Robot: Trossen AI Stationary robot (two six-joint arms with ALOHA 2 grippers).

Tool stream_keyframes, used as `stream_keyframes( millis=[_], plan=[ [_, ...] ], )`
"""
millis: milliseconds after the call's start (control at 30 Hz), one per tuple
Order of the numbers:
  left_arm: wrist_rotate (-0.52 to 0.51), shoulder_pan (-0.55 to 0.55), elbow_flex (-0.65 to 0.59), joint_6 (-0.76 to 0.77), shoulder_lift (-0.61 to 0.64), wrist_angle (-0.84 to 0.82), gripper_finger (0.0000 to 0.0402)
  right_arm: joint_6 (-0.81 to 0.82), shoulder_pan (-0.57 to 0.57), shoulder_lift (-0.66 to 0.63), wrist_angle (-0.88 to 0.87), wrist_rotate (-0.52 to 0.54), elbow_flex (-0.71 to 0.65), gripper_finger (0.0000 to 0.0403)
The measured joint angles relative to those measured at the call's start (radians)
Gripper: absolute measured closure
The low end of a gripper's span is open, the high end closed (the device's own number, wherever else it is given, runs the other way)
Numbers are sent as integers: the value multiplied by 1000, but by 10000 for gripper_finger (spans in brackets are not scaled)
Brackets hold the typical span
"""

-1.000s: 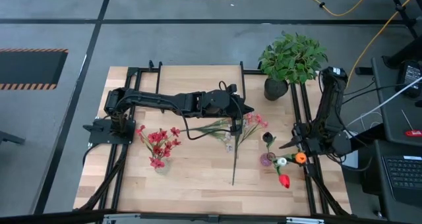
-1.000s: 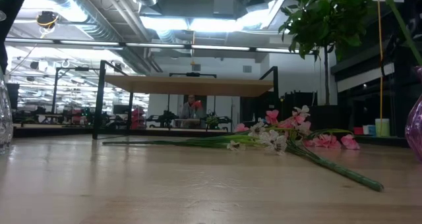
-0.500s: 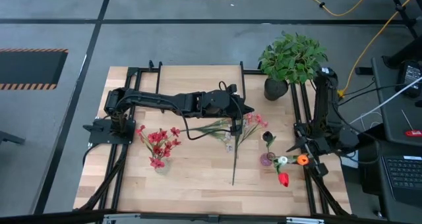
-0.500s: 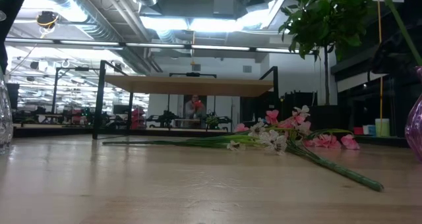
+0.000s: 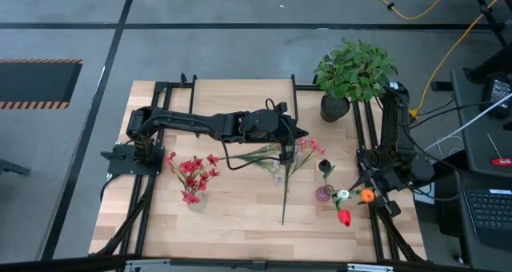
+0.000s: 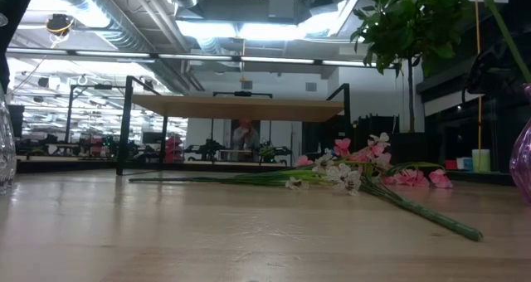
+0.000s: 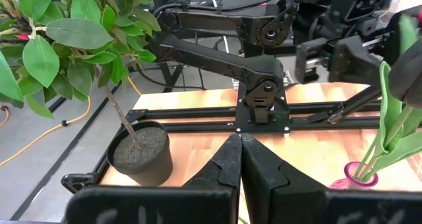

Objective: Pick and place flowers into a vace then onto a shelf
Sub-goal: Put the orange flower into the pink vase, then put the white flowers into the transparent vase

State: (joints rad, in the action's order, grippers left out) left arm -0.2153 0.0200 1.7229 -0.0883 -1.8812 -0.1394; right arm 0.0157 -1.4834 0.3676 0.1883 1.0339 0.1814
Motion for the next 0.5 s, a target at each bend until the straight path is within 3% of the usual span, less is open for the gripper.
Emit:
stream_keyframes(
  millis=[100,233,500],
  plan=[
    [0,0,0,0,0,0,397,1,0,0,-16,-70,0,186],
    [0,0,0,0,0,0,399,6,0,0,-97,-67,0,186],
    [2,0,0,23,0,0,396,23,0,0,-173,44,0,186]
  ],
)
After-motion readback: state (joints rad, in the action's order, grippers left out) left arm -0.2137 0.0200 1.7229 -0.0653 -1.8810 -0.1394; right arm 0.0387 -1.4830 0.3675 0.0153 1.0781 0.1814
